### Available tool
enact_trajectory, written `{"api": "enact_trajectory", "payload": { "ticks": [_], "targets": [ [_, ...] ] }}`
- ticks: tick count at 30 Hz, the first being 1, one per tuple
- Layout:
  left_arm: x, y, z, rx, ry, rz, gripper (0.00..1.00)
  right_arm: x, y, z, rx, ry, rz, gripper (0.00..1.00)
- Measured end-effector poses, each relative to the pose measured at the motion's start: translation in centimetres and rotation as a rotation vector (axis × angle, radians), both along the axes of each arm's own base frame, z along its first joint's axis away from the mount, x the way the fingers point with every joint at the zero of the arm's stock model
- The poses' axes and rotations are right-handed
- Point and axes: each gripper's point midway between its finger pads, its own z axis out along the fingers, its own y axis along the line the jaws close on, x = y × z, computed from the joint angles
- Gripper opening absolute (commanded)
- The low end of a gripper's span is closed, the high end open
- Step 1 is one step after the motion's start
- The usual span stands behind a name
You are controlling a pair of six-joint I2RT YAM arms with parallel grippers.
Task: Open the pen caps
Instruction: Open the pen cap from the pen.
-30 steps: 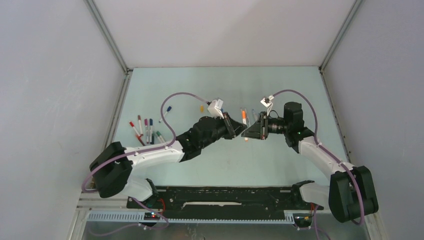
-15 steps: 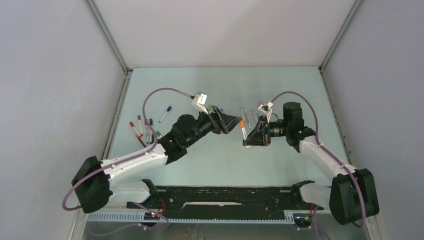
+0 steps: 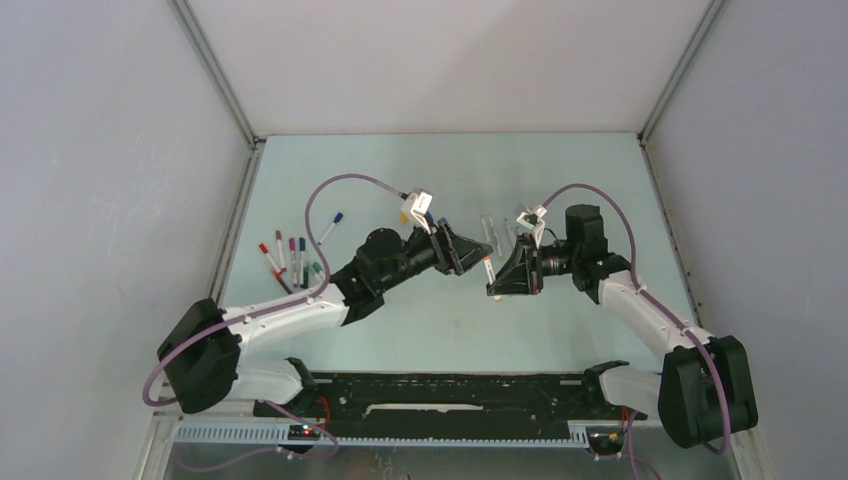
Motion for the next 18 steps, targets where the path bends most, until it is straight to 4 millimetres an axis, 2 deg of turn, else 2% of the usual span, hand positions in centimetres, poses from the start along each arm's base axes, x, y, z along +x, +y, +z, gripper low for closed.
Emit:
{"api": "enact_trajectory", "payload": {
  "ticks": [4, 9, 10, 18],
  "targets": [
    [-0.1, -0.6, -1.1, 0.015, 0.02, -0.021, 0.44, 0.0, 0.0, -0.1, -0.001, 0.003, 0.0, 0.0],
    [-0.4, -1.3, -1.0, -0.002, 0.024, -0.054, 0.03, 0.2, 0.0, -0.4, -0.011, 0.028, -0.008, 0.0],
    [-0.5, -1.4, -0.9, -0.004, 0.019, -0.058, 0.0, 0.2, 0.0, -0.5, -0.011, 0.033, -0.008, 0.0],
    [0.0, -0.5, -0.5, 0.03, -0.025, -0.012, 0.0, 0.6, 0.5, -0.6, -0.012, 0.025, 0.005, 0.0]
  ]
}}
